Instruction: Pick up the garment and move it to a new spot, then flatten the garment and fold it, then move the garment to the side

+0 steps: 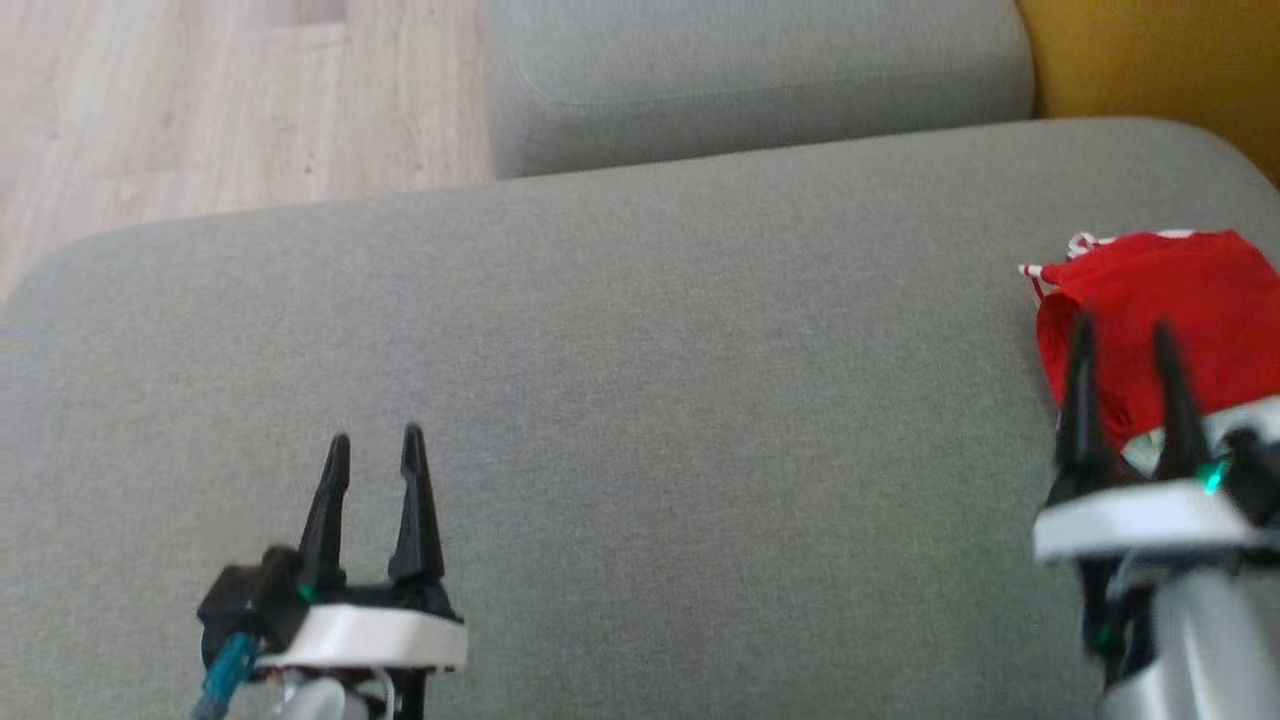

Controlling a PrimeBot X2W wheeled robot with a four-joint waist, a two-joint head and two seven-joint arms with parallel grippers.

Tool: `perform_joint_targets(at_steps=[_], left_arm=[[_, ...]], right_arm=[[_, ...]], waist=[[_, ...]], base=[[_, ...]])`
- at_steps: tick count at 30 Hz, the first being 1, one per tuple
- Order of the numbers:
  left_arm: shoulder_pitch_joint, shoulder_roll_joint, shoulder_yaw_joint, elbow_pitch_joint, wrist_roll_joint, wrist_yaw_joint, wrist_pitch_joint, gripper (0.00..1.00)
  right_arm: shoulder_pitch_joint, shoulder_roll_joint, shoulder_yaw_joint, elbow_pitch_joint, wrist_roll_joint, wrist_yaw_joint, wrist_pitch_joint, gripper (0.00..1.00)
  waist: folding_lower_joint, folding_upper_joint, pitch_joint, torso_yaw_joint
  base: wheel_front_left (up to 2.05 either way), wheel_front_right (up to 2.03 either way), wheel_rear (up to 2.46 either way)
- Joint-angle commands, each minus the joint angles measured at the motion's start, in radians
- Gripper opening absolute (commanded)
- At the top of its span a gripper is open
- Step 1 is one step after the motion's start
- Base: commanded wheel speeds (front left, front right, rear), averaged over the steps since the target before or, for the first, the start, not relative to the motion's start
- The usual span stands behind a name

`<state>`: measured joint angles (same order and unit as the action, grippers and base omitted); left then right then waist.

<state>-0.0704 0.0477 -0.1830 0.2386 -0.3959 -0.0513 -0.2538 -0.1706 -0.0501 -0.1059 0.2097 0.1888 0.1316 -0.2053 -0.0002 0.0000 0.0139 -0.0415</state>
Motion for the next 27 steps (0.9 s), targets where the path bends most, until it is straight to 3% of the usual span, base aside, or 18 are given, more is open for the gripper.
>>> perform_joint_targets(at_steps=[1,7,27], left_arm=[[-0.015,0.003,0.042,-0.025,0.003,0.007,-0.008,1.0],[0.023,0.003,0.055,-0.034,0.03,0.016,-0.008,1.0],[0.027,0.003,0.079,-0.046,-0.009,0.027,-0.008,1.0]], right_arm=[[0.01,-0.001,0.039,-0.005,0.039,-0.001,-0.023,1.0],[0.076,0.0,0.099,0.067,0.078,-0.001,-0.055,1.0],[0.087,0.0,0.134,0.037,0.069,-0.001,-0.056,1.0]], waist=[[0.0002,0.0,-0.014,0.011],[0.0002,0.0,-0.025,0.019],[0.0002,0.0,-0.018,0.02]], base=[[0.0,0.0,0.0],[0.0,0.0,0.0],[0.0,0.0,0.0]])
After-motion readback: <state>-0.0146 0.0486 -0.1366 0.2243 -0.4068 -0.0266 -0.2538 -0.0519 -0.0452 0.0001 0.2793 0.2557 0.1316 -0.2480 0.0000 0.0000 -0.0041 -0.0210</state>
